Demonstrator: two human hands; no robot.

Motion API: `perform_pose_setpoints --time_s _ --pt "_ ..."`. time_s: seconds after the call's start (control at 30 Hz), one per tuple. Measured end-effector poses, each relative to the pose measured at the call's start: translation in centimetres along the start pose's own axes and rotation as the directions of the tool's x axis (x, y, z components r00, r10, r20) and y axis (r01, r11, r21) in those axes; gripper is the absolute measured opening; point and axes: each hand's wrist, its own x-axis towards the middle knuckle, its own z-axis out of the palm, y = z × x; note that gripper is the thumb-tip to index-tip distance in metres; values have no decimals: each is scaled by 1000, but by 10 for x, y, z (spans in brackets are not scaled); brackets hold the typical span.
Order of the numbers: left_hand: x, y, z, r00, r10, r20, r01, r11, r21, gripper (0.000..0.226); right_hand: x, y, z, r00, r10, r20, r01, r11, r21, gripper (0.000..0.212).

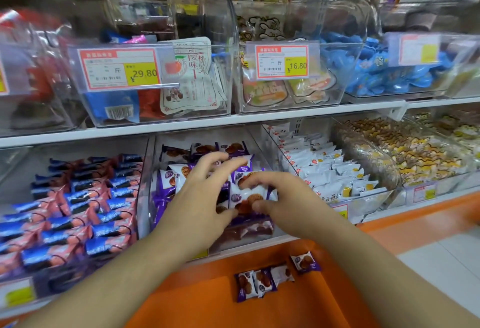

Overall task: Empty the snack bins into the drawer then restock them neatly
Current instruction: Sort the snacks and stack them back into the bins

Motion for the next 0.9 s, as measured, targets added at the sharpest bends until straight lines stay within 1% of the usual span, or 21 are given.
perform_pose_setpoints --time_s 0.03,0.07,0.13,0.2,0.27,0.33,0.4,0.5,0.53,0.6,0.67,0.73,0.8,0.83,0.9 --pt "3 -1 0 998 31 52 -34 998 44 85 0 1 2 999 -9 33 11 998 -67 35" --pt "6 -1 2 995 40 92 -46 997 61 81 1 1 5 999 -5 47 12 991 -132 37" --pt "12 -1 9 991 -5 133 -3 998 58 71 4 3 7 999 -32 22 37 960 -279 40" --pt "16 -4 17 988 -66 137 58 997 57 63 6 7 8 991 -129 -31 103 894 -436 42" --pt "21 -7 25 990 -73 118 65 996 65 45 8 12 7 975 -211 -70 152 863 -483 43" --pt "23 -8 31 994 -38 99 27 993 111 30 9 19 7 962 -263 -70 195 844 -500 41" --pt "22 -10 38 995 -2 97 -13 988 154 33 9 25 8 961 -272 -58 199 817 -541 37" --pt "18 -12 37 994 4 107 -25 980 196 45 11 30 6 973 -224 -58 147 793 -591 27" --pt "17 -13 34 994 1 110 -24 977 212 47 11 31 6 974 -219 -56 140 782 -608 28" --pt "14 -18 25 995 -11 99 -14 969 246 52 12 30 8 965 -255 -60 163 763 -625 40" --pt "10 -23 12 996 -28 84 4 963 269 53 11 23 12 953 -299 -55 210 778 -593 54" --pt "2 -29 -4 996 -54 73 30 956 291 54 11 16 18 965 -261 25 223 767 -602 59" --pt "-8 -38 -21 994 -85 68 58 942 330 56 12 13 22 978 -176 110 204 717 -667 61" --pt "-14 -43 -30 993 -97 66 68 934 350 57 14 11 24 981 -147 127 194 698 -689 62" --pt "-29 -58 -44 990 -114 81 73 917 391 59 17 6 28 983 -141 117 183 698 -692 67"
